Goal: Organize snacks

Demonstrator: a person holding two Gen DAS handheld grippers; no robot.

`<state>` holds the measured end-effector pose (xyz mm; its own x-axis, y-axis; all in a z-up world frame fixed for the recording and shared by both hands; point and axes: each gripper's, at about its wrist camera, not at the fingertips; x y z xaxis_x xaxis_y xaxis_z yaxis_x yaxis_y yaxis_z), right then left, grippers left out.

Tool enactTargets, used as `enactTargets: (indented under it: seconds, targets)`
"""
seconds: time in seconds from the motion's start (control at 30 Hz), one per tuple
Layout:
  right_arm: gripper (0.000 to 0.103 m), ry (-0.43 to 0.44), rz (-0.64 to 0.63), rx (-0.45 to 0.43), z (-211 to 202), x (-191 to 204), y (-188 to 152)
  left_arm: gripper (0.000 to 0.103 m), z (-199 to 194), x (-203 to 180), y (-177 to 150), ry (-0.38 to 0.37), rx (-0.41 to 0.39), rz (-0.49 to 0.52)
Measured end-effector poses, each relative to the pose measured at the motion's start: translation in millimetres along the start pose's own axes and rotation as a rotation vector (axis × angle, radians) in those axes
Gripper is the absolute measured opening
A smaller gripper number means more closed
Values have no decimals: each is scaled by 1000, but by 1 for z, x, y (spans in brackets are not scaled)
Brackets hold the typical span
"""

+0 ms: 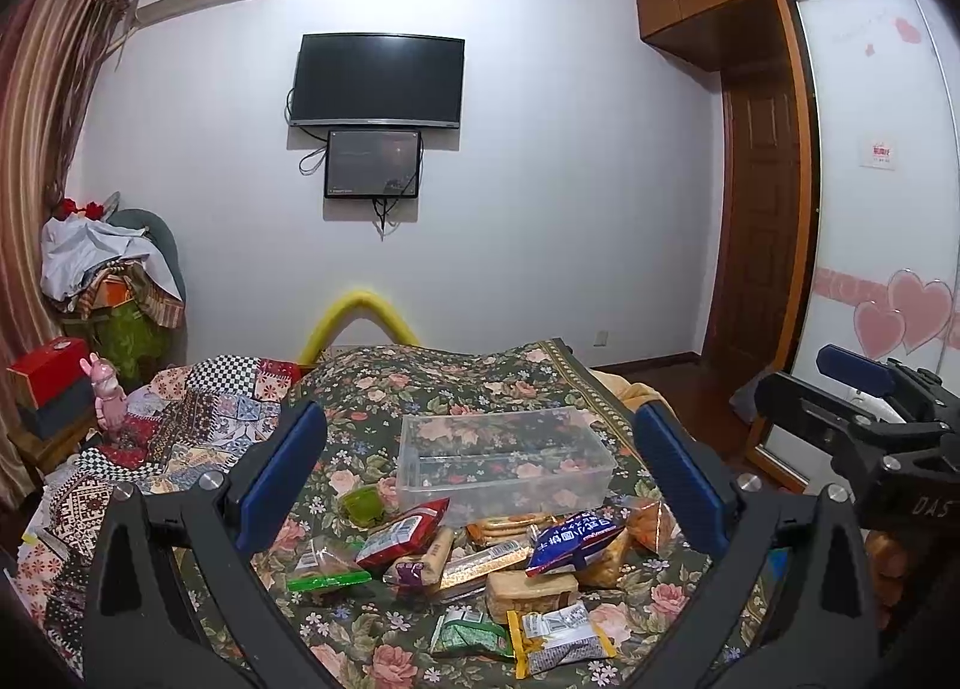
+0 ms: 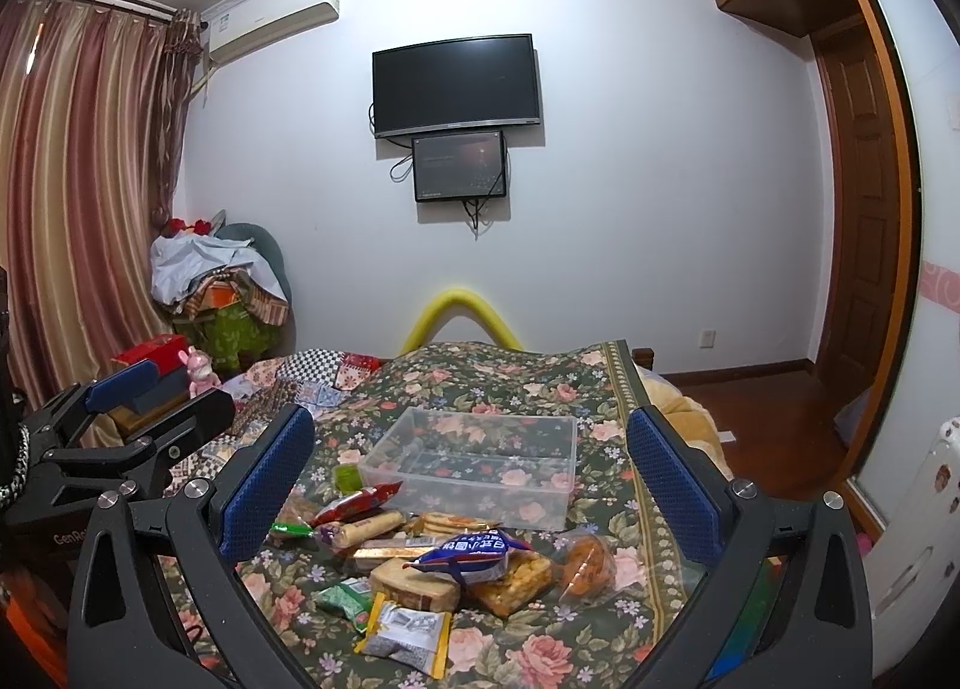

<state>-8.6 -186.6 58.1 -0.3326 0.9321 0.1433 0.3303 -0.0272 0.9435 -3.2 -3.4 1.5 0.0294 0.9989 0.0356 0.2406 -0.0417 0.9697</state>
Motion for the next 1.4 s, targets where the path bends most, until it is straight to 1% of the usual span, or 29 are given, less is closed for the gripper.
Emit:
enactTargets:
  seconds: [0.23, 0.37, 0.47, 0.6, 0.67, 0.7, 0.83, 1.03, 1.1, 1.17, 1.27, 1.4]
  targets:
    - [103, 1, 29, 31, 11, -7, -5, 103, 7, 4, -6, 0, 11, 5]
    - [103, -13, 50, 71, 22, -17, -11, 102, 19, 15, -15, -1, 51, -9]
    - [103, -46, 65, 109, 35, -31, -20, 96, 30, 27, -24, 14, 91, -17]
    - [102, -85, 68, 160, 47, -45, -32, 86, 48, 45, -42, 28, 167, -24]
    - [97, -107, 63, 191, 54, -53, -38, 82, 59, 55, -52, 37, 211, -28]
    - [96, -125, 60, 219, 60, -58, -44, 79, 65, 61, -58, 41, 240, -29]
    - [87, -152, 67, 293, 72, -73, -57, 70, 87, 82, -78, 67, 330, -31]
    - [73, -181, 78, 399, 94, -90, -72, 63, 122, 116, -105, 103, 434, -82]
    - [69, -181, 90, 432, 101, -95, -74, 62, 137, 128, -115, 112, 468, -102]
    - [65, -183, 101, 466, 110, -102, -79, 62, 151, 137, -123, 104, 507, -122]
    - [64, -192, 109, 492, 120, -106, -84, 62, 173, 146, -136, 81, 566, -143]
    - [64, -194, 145, 534, 135, -116, -91, 62, 191, 147, -144, 76, 605, -149]
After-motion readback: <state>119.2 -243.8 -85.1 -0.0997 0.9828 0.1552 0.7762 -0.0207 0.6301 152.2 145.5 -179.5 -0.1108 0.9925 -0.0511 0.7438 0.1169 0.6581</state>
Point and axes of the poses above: each gripper's, at about its wrist camera, not at the fingertips, and z roughly the way its jaws point, x to its left, y to its top, and after that the axes turned 5 degrees about z, right-handed
